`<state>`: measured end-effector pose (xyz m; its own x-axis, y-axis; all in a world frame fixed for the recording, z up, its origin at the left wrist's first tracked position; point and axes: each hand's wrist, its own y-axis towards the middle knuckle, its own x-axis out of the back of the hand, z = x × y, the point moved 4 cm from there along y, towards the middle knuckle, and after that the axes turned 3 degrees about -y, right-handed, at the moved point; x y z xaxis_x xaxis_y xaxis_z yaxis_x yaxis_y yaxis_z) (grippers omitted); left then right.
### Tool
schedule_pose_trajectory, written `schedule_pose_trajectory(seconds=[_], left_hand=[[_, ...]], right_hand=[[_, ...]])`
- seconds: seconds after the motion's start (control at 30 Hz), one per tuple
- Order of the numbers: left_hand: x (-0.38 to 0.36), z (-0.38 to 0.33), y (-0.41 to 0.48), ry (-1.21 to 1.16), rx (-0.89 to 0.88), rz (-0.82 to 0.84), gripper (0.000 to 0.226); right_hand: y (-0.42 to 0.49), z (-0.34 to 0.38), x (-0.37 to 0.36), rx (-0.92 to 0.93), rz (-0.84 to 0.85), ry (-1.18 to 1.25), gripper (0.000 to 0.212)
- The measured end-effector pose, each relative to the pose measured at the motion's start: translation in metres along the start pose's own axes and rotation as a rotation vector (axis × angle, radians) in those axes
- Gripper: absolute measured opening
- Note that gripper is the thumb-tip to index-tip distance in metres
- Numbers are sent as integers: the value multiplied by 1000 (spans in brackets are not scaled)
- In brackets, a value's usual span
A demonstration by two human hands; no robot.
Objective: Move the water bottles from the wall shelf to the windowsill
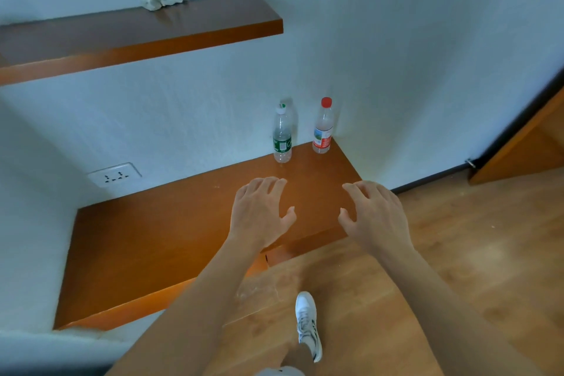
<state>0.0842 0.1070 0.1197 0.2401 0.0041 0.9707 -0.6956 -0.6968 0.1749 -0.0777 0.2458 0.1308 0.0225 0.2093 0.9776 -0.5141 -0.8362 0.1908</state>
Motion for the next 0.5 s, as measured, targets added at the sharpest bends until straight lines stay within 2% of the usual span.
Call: schedule_pose_trajectory(seconds=[0.2,0.5], left_hand=[[-39,11,90,-18,83,21,60],[-78,40,174,-57,257,66,57]], right_hand=[[109,-28,-33,44,17,-15,51],[227,-62,-86,102,84,42,50]])
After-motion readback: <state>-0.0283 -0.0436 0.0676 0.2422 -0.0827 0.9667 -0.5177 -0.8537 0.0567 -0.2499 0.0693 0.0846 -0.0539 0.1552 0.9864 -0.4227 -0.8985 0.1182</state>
